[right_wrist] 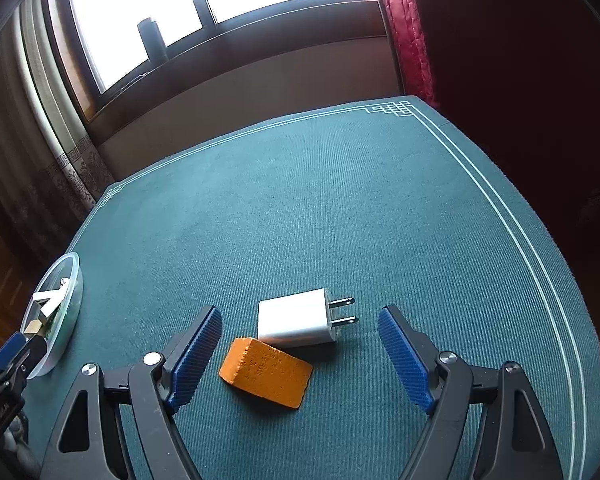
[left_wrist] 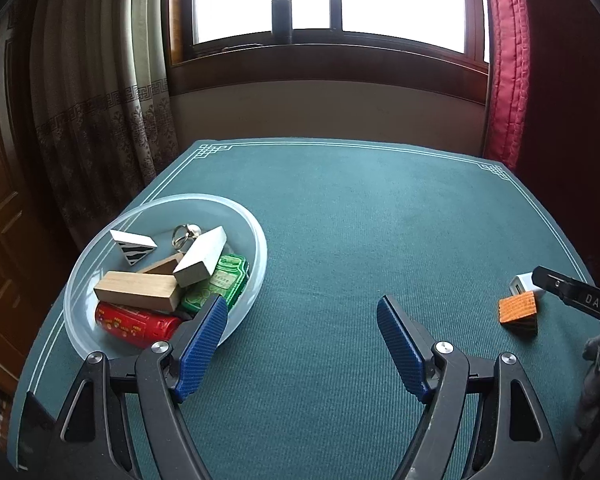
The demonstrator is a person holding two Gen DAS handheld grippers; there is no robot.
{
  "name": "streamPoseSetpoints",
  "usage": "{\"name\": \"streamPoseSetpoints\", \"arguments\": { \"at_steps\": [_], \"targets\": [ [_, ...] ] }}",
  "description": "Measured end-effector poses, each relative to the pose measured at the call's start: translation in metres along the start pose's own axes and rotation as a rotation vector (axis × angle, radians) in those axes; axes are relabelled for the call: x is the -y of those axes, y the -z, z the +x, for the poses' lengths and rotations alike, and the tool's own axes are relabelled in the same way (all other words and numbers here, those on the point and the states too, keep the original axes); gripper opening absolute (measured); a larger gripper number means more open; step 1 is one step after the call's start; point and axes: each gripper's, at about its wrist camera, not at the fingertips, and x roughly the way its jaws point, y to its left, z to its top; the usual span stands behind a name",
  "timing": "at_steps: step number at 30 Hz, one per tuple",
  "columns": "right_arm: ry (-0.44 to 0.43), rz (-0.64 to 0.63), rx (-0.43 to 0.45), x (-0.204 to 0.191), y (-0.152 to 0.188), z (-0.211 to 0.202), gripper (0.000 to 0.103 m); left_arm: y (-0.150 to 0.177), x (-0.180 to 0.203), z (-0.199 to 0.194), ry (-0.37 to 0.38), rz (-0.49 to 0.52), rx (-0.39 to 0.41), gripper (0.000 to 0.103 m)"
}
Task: Organize rigid objects
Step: 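Move the right tool to the white charger plug and close on it, then lift the charger with the right tool while the left tool approaches the orange block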
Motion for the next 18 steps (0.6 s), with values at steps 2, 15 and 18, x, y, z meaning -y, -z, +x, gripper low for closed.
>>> {"name": "streamPoseSetpoints", "arguments": {
  "at_steps": [2,15,18],
  "targets": [
    [0.001,-0.009,-0.002,-0.001,-0.001,0.001,0.084,0.001,0.005,0.0,0.005,0.007,-0.004,0.078],
    [0.056,-0.044,-0.053,-0.001,-0.002,0.022,0.062,0.01,0.025,0.005,0.042,0.064,-0.043,0.078],
    [0.061,-0.044,-0.05,0.002,0.0,0.019,0.062,0.011,0.028,0.007,0.051,0.067,-0.055,0.078]
  ]
}}
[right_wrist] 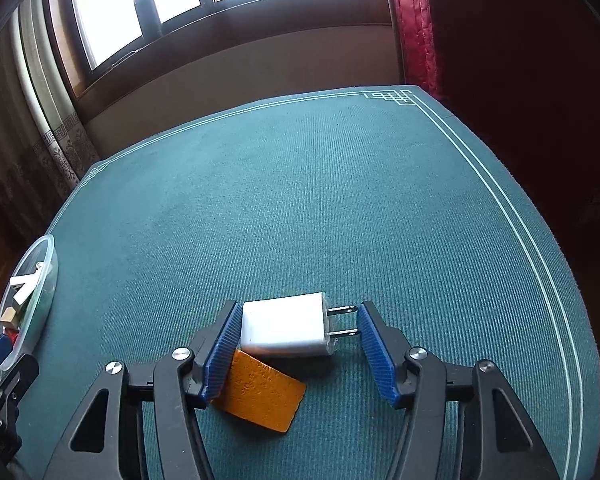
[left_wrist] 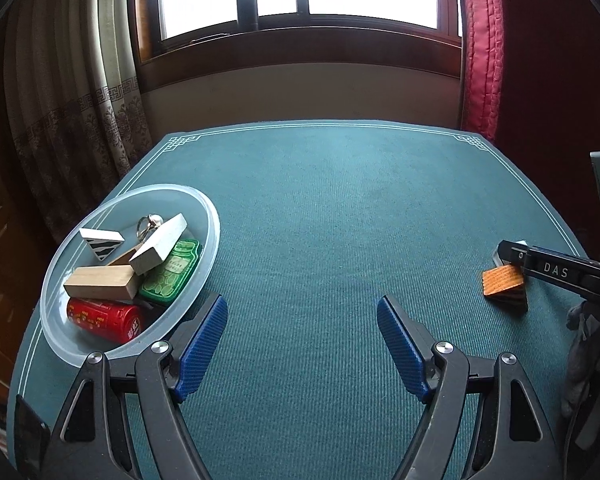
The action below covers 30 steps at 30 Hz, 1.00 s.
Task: Organize rigid objects
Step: 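Lift the charger with the right tool while the left tool approaches the orange block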
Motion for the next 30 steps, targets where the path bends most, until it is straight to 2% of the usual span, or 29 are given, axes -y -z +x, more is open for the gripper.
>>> {"name": "streamPoseSetpoints", "arguments": {
  "at_steps": [8,19,25,30],
  "targets": [
    [0.019,0.011,0.011,0.009,0.016,-0.016,0.062,0.004,-0.002,0.006,0.013,-0.013,-0.024,0.078],
    [0.055,0.104,0.045,0.045,0.022,-0.028,0.062,0.009,0.002,0.008,0.024,-0.011,-0.033,0.078],
    [0.102,0.04,0.043,0.039,0.035,-0.035,0.062,0.009,0.004,0.008,0.026,-0.01,-0.036,0.078],
    [0.075,-0.023,0.034,0.023,0.049,-0.043,0.062,0.011,0.009,0.01,0.034,0.001,-0.043,0.078]
  ]
}}
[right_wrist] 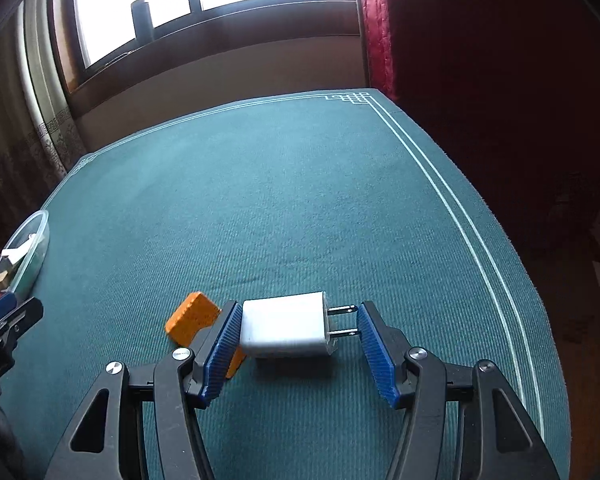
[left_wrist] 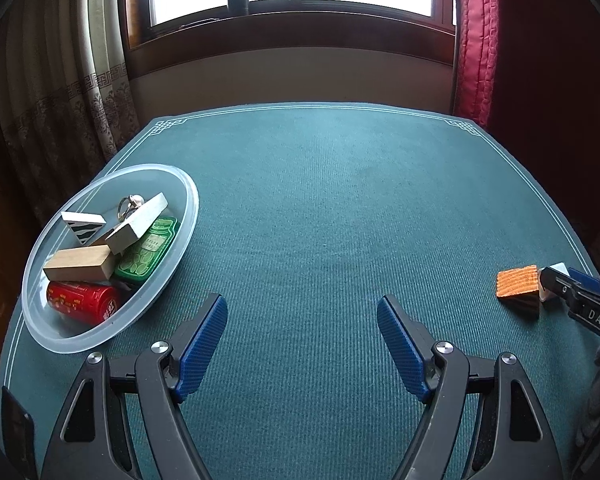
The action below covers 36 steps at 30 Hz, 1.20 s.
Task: Organize rigid objects
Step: 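Lift the charger with the right tool while the left tool approaches the orange block, then lower the left tool around the orange block and close on it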
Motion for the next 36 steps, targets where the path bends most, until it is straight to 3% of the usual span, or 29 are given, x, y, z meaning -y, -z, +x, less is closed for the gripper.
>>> {"name": "streamPoseSetpoints", "arguments": {
  "at_steps": [9,15,31,36],
  "targets": [
    [-0.139,-0.103,-0.026,-0.04,0.023,-0.011,0.062,0.0,0.006,-0.001,0.006,0.008,-0.005,0.078],
    [-0.11,-0.065,-0.003,-0.029,0.017,-0.013,0.062,-0.003,0.021,-0.004,0.024,0.042,-0.002,0.078],
    [-0.027,0.063,0.019,0.016,0.02,-0.011,0.062,-0.008,0.097,0.006,0.197,0.187,-0.07,0.078],
    [-0.032,0.108,0.025,0.024,0.021,-0.01,0.062,-0.005,0.112,0.011,0.211,0.213,-0.082,0.078]
  ]
}}
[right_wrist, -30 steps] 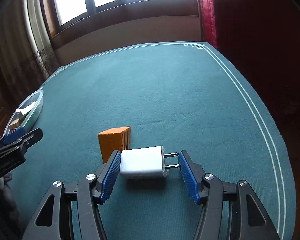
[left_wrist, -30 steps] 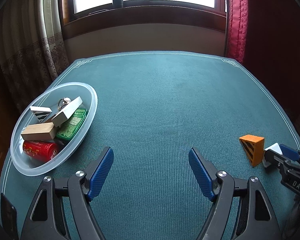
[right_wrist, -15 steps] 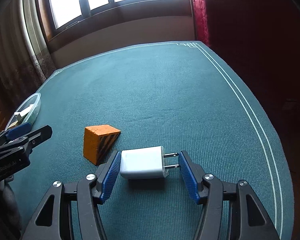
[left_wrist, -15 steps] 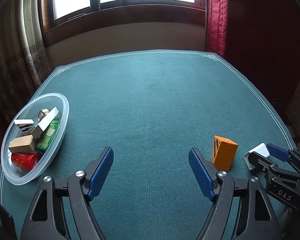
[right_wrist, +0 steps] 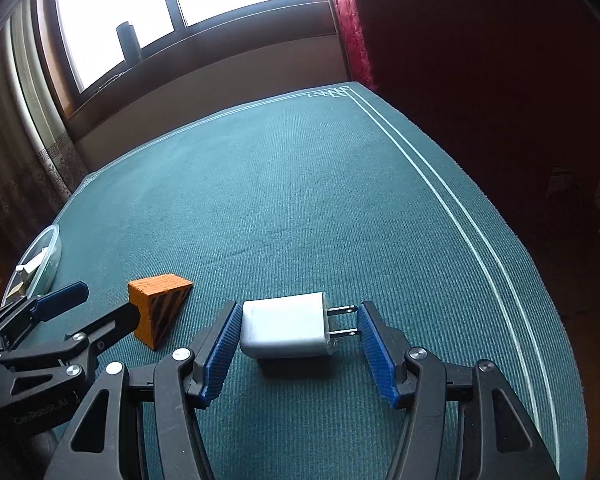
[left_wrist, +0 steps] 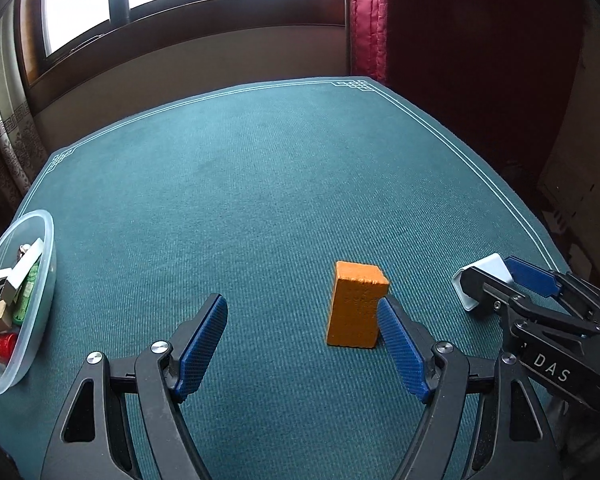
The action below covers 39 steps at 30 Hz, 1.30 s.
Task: Organize rigid objects
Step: 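Lower the left tool around the orange block and close on it, then lift the orange block with the left tool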
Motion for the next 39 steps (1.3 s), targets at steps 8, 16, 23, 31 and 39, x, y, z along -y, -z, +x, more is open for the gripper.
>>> {"name": "streamPoseSetpoints", "arguments": {
  "at_steps": [8,16,23,31,39],
  "targets": [
    [0.003,0.016,0.009,0.003,0.002,-0.001,0.062,-0.005,0.01,0.017,0.005,0.009,-0.023,0.078],
    [0.007,0.015,0.011,0.003,0.003,-0.001,0.063,-0.004,0.011,0.026,0.016,0.007,-0.036,0.077],
    [0.01,0.012,0.013,0.003,0.003,0.0,0.063,-0.002,0.011,0.031,0.021,0.015,-0.034,0.068],
    [0.013,0.01,0.013,0.002,0.003,0.0,0.063,0.0,0.011,0.033,0.037,0.025,-0.014,0.05],
    [0.013,0.009,0.011,0.002,0.003,0.001,0.063,0.003,0.015,0.032,0.055,0.04,0.0,0.036]
  ]
}}
